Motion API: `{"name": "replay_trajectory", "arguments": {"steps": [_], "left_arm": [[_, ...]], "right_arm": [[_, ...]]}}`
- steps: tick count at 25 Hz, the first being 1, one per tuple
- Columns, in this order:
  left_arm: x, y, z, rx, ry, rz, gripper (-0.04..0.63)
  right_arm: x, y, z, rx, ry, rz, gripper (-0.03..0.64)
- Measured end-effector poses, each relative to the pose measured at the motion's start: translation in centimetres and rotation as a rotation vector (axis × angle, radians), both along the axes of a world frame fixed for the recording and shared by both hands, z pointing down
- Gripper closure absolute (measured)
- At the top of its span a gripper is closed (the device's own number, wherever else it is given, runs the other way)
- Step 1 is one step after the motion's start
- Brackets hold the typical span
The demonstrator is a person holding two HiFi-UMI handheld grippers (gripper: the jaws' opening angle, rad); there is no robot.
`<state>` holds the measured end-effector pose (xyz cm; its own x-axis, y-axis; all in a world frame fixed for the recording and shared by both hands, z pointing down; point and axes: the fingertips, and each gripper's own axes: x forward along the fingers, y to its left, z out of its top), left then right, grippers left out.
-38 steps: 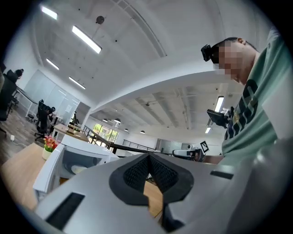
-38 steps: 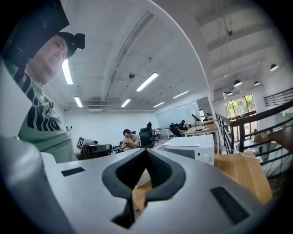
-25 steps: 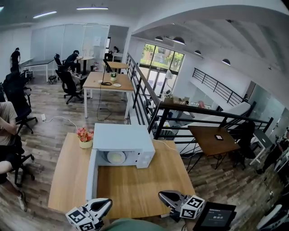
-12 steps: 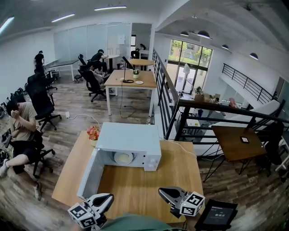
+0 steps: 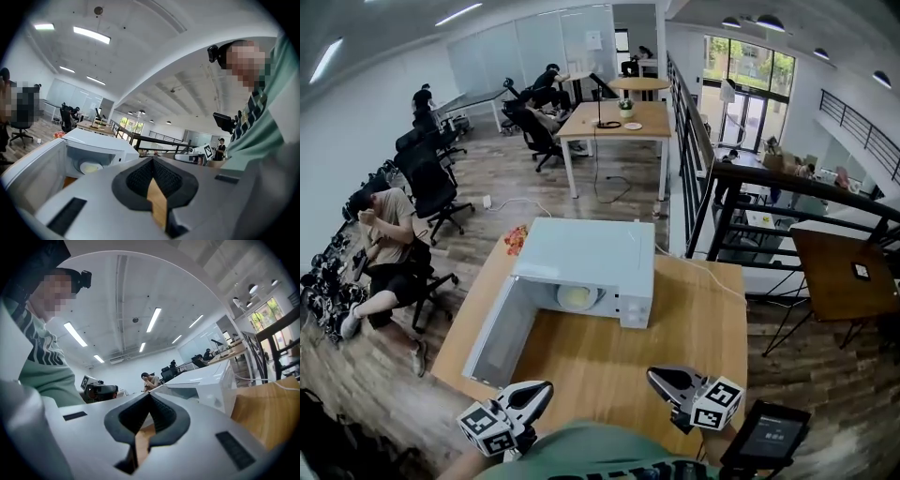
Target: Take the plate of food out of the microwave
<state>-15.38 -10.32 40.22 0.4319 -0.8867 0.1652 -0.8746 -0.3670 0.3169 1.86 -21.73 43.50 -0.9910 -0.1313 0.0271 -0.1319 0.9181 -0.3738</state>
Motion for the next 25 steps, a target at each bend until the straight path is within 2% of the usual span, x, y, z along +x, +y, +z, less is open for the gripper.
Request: {"name": "replay_trajectory", "arguments": {"steps": [4,7,12,14,20,25], "left_arm": [[-1.7,-1.0,0.9,-0.014,0.003,0.006,0.603],[-3.3,-1.8,2.2,-0.005,-0.006,0.054,0.603],[-6.7,-1.8,4.5,-0.013,-0.022,0.185,0.603],[-7.9,-2.0,5.7,-0.018,-0.004,0.207,0.603],[-7.6,-2.6,8.6,-0.046,0.040,0.205,0.603],[-8.5,-2.5,12.4,-0.070,0.022,0.191,0.604]], "right_arm": [[-2.5,-0.2,1.1,-0.022,0.019,-0.023,0.612],[-5.1,-0.4,2.4,-0.033,0.057,-0.017,0.612],[-11.2,0.0,5.6,-0.209,0.082,0.050,0.612],[-13.3,0.0,7.4,-0.265,0.102,0.071,0.611],[-15.9,-2.7,12.3,-0.373,0.182,0.083,0.612],[-19.6,-5.8,18.3,-0.455,0.170,0.116,0.607]]}}
